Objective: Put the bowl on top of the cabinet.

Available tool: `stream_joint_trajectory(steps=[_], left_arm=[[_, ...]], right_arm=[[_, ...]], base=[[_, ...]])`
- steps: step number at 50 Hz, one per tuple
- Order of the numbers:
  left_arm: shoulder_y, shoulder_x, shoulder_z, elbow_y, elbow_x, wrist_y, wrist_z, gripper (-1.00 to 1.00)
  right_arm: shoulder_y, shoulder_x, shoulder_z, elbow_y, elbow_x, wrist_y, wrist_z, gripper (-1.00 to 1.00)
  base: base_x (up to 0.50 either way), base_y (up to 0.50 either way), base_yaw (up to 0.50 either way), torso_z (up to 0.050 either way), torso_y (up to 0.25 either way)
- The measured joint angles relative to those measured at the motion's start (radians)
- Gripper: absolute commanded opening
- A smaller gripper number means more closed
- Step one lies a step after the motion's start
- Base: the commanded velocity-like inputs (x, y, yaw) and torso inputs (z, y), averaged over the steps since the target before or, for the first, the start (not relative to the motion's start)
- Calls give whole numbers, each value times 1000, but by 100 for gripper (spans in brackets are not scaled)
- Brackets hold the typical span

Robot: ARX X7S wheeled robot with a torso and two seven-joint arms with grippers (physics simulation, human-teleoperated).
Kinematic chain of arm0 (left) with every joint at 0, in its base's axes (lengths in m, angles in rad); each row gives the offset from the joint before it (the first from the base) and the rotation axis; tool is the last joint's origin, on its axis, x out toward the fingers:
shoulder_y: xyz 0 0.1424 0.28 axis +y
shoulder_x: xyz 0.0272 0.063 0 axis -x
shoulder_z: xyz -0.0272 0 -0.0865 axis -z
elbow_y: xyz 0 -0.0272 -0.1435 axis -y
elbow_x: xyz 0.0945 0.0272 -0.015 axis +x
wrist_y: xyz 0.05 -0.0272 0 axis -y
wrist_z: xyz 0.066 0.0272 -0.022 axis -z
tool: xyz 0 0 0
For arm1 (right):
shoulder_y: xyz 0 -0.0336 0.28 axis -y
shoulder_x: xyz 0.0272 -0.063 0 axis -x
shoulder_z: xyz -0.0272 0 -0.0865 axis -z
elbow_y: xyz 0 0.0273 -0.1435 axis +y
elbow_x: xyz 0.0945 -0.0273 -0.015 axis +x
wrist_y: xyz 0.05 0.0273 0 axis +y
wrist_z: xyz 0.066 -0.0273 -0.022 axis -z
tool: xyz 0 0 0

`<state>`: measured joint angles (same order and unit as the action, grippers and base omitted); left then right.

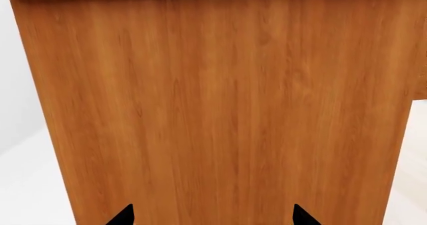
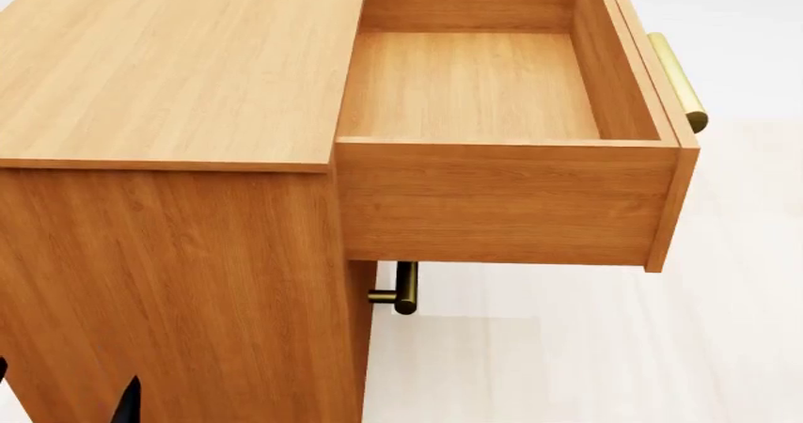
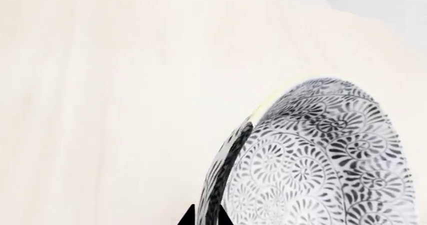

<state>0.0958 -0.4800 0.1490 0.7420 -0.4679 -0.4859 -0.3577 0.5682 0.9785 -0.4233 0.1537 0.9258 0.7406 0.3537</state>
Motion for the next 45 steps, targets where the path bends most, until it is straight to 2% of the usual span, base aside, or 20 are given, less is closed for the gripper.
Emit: stream_joint_trajectory(steps=[13, 22, 33, 45], left_arm=[[17, -6, 0, -6, -9, 19, 13, 100], [28, -5, -3, -18, -18, 41, 25, 100], [41, 2, -8, -58, -20, 89, 49, 100], [48, 1, -14, -73, -27, 119, 64, 100]], right_arm=[[-48, 236, 202, -294, 304, 146, 211, -100], [27, 341, 269, -396, 441, 266, 314, -100], [229, 366, 268, -432, 513, 432, 391, -100], [580, 298, 178, -403, 512, 657, 466, -100]], base=[[0, 0, 0, 0, 0], [0, 0, 0, 0, 0], [0, 0, 0, 0, 0], [0, 0, 0, 0, 0]])
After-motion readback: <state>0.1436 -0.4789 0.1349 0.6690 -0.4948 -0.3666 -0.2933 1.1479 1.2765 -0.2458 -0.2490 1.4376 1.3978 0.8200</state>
